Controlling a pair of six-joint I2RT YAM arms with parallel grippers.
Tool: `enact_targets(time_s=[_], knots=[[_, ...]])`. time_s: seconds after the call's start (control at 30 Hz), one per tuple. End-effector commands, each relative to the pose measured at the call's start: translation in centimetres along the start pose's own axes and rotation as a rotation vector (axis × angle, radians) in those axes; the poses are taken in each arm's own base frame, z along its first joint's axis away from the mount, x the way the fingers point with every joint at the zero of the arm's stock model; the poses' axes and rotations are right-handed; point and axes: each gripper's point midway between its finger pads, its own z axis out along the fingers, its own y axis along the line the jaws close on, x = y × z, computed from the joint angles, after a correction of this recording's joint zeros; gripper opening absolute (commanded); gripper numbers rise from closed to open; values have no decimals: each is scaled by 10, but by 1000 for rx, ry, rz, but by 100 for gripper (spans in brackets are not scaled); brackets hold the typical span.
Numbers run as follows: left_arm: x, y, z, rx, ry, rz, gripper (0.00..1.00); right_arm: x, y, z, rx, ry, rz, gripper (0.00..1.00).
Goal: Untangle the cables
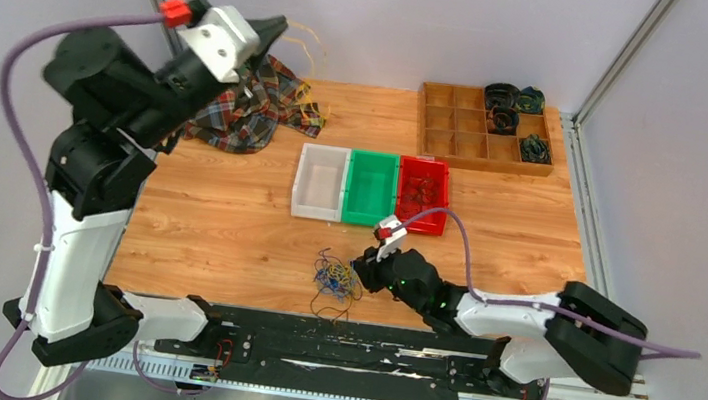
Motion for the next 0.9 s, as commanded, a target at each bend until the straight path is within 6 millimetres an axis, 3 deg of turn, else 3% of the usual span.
enact_targets(time_s=[0.0,0.2,0.3,0.5,0.87], knots=[[51,-33,7,89,110,-23,0,-45,-11,-17,88,-82,9,27],[106,-67,10,171,220,-57,0,-98,-34,-56,195,-211,20,62],[128,-78,13,189,267,-63,0,-115,-52,-75,276,-254,29,68],[168,-99,19,239,350,-66,0,-135,-87,-106,469,-302,45,67],[227,-150,45,386,459,-176,0,-129,-119,-120,606,-302,118,60]])
